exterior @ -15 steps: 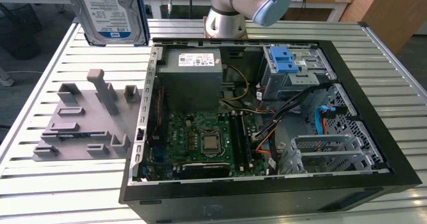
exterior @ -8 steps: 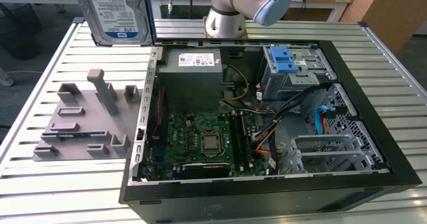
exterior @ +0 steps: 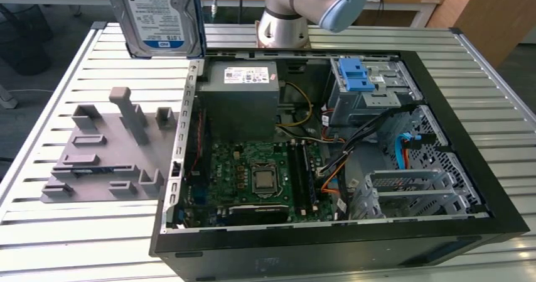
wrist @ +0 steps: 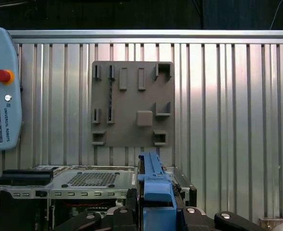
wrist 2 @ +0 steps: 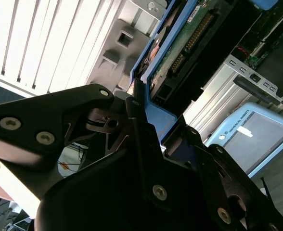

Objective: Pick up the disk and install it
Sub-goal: 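Pick up the disk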

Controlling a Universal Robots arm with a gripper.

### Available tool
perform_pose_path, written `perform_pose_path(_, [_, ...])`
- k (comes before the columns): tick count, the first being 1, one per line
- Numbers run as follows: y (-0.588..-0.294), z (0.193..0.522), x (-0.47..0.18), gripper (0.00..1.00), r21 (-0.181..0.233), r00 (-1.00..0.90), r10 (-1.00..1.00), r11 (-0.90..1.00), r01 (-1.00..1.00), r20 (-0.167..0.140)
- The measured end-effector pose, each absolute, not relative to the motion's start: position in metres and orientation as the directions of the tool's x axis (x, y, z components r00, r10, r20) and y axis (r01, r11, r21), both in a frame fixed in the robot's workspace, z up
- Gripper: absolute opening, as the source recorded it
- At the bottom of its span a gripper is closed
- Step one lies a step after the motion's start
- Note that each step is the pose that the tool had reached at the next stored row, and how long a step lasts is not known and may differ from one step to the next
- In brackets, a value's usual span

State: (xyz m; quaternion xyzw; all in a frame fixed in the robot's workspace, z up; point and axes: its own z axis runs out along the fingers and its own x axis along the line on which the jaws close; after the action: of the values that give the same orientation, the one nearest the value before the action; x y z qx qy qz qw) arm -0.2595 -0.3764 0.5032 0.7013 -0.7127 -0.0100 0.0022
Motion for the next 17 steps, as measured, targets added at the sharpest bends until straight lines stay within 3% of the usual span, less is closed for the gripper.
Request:
perform_pose_path(8, [-0.379, 0.503, -0.249, 0.36, 0.018, -0.016, -1.000, 0.016, -1.000, -0.011])
perform_pose_path(17, [-0.403, 0.501, -0.247, 0.36, 0.017, -0.016, -1.000, 0.016, -1.000, -0.011])
